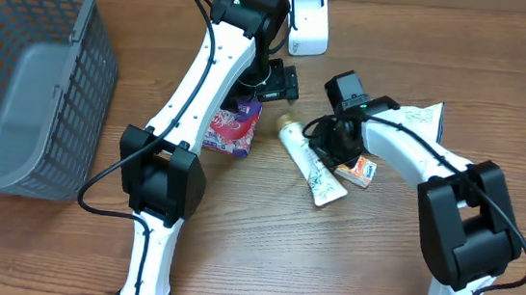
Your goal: Scan the item barcode
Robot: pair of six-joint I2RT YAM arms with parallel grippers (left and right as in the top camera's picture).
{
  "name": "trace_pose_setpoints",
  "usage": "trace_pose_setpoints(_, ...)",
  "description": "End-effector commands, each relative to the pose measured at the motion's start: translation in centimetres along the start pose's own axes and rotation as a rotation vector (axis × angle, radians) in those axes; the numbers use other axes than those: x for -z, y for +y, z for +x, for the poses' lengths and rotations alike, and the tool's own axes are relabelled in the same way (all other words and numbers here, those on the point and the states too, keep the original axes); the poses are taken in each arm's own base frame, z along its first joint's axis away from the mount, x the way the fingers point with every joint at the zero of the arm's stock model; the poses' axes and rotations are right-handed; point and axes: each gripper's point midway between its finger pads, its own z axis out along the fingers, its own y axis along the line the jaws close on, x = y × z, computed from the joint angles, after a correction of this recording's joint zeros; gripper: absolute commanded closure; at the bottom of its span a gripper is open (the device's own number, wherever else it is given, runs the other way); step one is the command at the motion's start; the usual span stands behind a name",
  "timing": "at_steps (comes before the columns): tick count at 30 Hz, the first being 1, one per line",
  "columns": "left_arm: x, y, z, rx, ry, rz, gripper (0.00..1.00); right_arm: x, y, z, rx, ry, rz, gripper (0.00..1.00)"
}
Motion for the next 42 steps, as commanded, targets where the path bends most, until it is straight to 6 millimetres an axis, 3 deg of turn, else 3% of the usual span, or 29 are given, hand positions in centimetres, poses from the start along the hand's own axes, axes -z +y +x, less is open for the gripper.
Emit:
trace_pose_setpoints(1,0.4,0.3,-0.2,0.006,-0.003,0.007,0.0,-0.6,1.4,1.6,0.022,0.027,-0.01,0.96)
trace_pose_setpoints(5,0.4,0.2,-0.2,0.007,-0.004,0.008,0.02,0.3,4.0,2.5,0.033,0.076,-0.089,0.96)
trace_pose_setpoints(8,0.4,-0.1,0.0,0.004,0.004,0.022,0.14,2.2,4.4,1.3,0.066,0.044,-0.082,0.96)
trace_pose_setpoints(9,0.4,-0.5,0.1,0.001,0.012,0.04,0.22,3.3,4.3,0.3,0.066,0.018,-0.071,0.96)
trace_pose_setpoints(10,0.4,-1.5,0.3,-0.023,0.017,0.083,0.46,5.4,4.0,-1.6,0.066,-0.024,-0.057,0.96)
trace_pose_setpoints(12,0.4,-3.0,0.3,-0.06,0.012,0.137,0.69,7.8,3.5,-3.6,0.074,-0.054,-0.063,0.96)
trace_pose_setpoints(15,0.3,-5.8,0.1,-0.11,-0.026,0.206,0.96,11.1,1.0,-7.3,0.059,-0.093,-0.056,0.96)
trace_pose_setpoints(17,0.4,-8.2,0.0,-0.159,-0.067,0.256,0.96,12.2,-2.4,-9.6,-0.01,-0.102,-0.033,0.95)
trace_pose_setpoints(23,0.7,-16.3,0.5,-0.32,-0.21,0.4,0.96,13.5,-12.3,-13.8,-0.181,-0.124,0.057,0.96)
trace_pose_setpoints(26,-1.1,-19.7,0.8,-0.365,-0.242,0.447,0.96,14.4,-15.9,-15.3,-0.25,-0.169,0.117,0.96)
trace_pose_setpoints(28,-2.7,-20.7,0.9,-0.36,-0.235,0.454,0.96,14.6,-17.6,-15.8,-0.282,-0.181,0.139,0.96)
trace_pose_setpoints(32,-6.5,-21.7,0.6,-0.324,-0.203,0.451,0.96,13.6,-18.3,-15.8,-0.288,-0.171,0.143,0.96)
trace_pose_setpoints(37,-11.5,-22.3,1.2,-0.31,-0.113,0.465,0.96,10.9,-18.3,-14.8,-0.269,-0.147,0.146,0.96)
trace_pose_setpoints(40,-14.4,-20.9,1.3,-0.292,-0.076,0.402,0.96,8.5,-17.6,-13.7,-0.246,-0.118,0.108,0.96)
trace_pose_setpoints(42,-15.8,-18.5,0.5,-0.259,-0.087,0.295,0.96,7.5,-16.2,-12.9,-0.206,-0.086,0.051,0.96)
